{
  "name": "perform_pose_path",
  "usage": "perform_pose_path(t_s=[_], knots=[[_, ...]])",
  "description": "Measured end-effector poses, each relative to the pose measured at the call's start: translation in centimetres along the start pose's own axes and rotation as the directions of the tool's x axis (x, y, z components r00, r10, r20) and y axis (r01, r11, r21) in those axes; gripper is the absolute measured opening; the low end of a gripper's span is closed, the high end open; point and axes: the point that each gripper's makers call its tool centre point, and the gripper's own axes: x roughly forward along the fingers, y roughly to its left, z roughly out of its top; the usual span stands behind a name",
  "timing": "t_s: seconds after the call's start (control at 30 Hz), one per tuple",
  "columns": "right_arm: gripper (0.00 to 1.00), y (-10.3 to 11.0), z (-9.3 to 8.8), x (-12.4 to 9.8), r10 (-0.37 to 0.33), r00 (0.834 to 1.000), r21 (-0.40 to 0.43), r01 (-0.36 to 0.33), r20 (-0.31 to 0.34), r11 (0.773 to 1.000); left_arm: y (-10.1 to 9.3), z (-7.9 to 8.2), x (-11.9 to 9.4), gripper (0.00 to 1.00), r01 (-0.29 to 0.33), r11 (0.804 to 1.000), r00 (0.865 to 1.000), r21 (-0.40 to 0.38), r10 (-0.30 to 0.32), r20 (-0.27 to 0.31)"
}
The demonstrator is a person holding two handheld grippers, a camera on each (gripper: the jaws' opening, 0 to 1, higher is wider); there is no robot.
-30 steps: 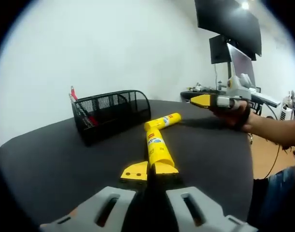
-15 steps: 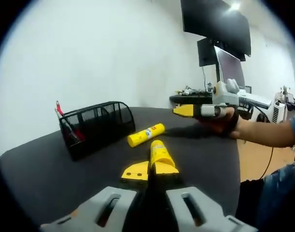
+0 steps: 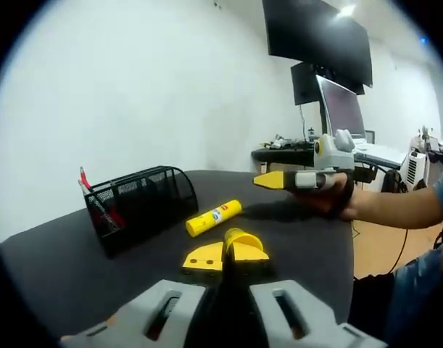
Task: Pick up pens and glue sticks and place them into the holder.
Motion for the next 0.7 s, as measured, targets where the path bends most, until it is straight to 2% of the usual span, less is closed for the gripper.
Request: perform_pose_path(t_s=[0.43, 0.6, 0.7], knots=[[0.16, 0.9, 0.0, -0.3, 0.057, 0.998, 0.088, -0.057, -0.005, 0.994, 0.0, 1.0, -0.2, 0.00, -0.016, 0.999, 0.998, -0.034, 0.018, 0.059], [0.18, 1.3, 0.0, -0.4, 0.077, 0.997, 0.123, -0.077, -0.001, 0.989, 0.2, 2.1, -0.4, 0.00, -0.017, 0.999, 0.996, -0.038, 0.020, 0.086], [0.20, 1.4, 0.1, -0.4, 0.101, 0.995, 0.183, -0.099, 0.000, 0.978, 0.4, 3.2, -0.6, 0.00, -0.018, 0.999, 0.993, -0.044, 0.023, 0.116]])
